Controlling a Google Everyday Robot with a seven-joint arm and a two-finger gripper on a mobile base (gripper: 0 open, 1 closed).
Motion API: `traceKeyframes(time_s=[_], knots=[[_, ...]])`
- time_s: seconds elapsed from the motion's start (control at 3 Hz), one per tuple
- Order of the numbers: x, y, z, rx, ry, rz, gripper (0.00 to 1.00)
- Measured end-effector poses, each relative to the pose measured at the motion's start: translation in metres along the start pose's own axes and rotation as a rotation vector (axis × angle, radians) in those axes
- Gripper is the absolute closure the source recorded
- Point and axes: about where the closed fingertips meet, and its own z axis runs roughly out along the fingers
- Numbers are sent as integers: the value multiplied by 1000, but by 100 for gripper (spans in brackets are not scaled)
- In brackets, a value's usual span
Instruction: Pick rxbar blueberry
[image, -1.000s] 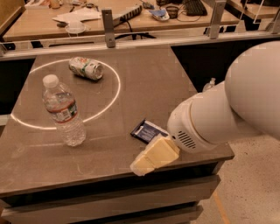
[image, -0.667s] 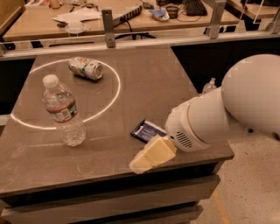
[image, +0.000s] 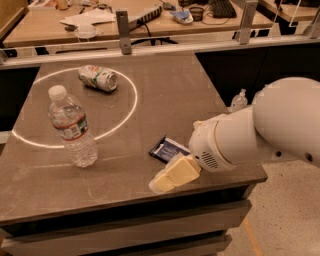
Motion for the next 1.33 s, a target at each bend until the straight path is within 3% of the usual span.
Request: traceKeyframes(time_s=[0.67, 1.0, 1.33], knots=[[10, -25, 10, 49, -25, 42, 0], [17, -26, 11, 52, -16, 47, 15], [25, -22, 13, 43, 5, 36, 39]])
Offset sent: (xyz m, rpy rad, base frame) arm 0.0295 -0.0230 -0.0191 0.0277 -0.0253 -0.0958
